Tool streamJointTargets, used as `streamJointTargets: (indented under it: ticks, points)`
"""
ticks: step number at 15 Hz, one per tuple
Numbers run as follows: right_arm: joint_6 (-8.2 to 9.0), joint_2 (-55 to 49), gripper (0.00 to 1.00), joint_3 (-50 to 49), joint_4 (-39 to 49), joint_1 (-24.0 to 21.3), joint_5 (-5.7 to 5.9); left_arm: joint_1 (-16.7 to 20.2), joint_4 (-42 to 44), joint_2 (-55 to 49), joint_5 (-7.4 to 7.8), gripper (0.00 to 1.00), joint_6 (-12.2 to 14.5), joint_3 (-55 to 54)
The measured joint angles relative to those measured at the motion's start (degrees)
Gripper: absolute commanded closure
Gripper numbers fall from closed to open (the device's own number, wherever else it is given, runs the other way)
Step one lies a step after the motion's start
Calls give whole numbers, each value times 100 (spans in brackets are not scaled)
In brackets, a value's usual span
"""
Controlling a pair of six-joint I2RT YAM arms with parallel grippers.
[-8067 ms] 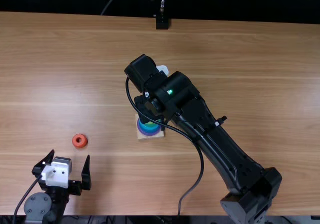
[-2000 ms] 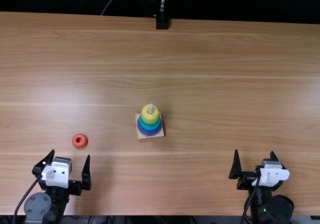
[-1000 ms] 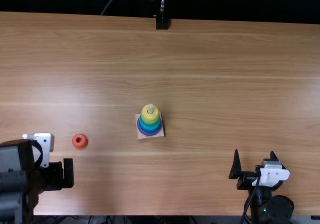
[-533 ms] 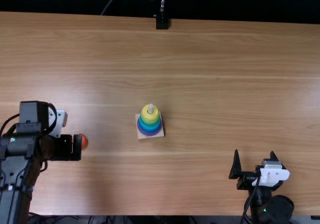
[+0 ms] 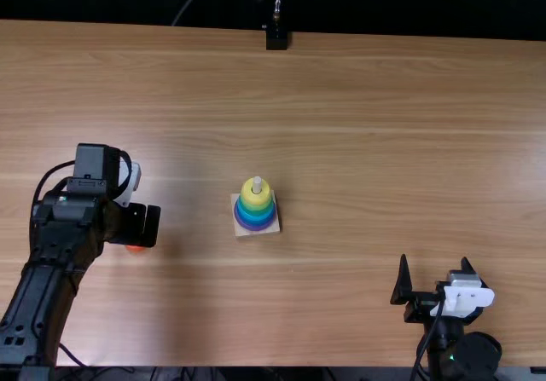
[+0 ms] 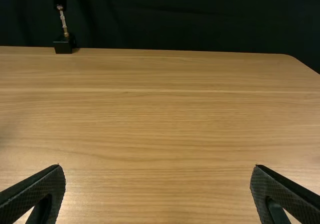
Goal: Build the Hanoi tower: stack the rings onto the peg from bottom to top in this color order: purple, dark blue, light blue, dark green, light green, yellow, orange.
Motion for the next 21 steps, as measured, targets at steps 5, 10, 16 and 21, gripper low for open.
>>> streamJointTargets:
  ticks: [5,10,16,21]
  points:
    - [-2,0,0,0,2,0,0,-46,7,629,-44,0,0,0]
    - [0,0,0,0,2,-2,0,-48,118,953,-44,0,0,0]
    - [2,0,0,0,0,0,0,-127,540,1185,-44,0,0,-72]
    - [2,0,0,0,0,0,-2,-125,472,1189,-44,0,-2,-232]
